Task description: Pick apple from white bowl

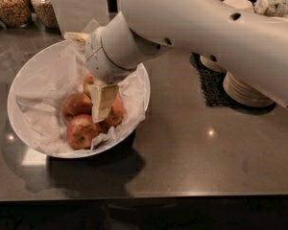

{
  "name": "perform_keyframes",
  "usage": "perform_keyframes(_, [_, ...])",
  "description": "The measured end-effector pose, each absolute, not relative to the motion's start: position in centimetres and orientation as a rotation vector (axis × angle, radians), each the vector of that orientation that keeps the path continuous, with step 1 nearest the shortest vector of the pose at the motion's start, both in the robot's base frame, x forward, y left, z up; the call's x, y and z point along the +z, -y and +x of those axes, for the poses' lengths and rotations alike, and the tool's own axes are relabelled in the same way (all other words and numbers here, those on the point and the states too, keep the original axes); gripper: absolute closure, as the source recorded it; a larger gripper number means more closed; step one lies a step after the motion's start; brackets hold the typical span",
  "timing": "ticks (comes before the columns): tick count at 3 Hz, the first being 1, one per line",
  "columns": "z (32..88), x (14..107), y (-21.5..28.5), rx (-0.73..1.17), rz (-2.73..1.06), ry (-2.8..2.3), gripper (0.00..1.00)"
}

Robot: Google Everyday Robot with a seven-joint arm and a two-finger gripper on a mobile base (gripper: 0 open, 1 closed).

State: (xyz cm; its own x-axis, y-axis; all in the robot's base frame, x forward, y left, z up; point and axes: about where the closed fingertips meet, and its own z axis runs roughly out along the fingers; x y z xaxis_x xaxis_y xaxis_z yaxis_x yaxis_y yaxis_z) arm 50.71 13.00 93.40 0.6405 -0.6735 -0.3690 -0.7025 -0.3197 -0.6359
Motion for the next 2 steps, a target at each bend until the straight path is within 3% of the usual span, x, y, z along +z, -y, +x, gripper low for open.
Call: perform_keyframes(2, [49.8,89.2,-8.6,0.156,-1.924,-1.168,0.0])
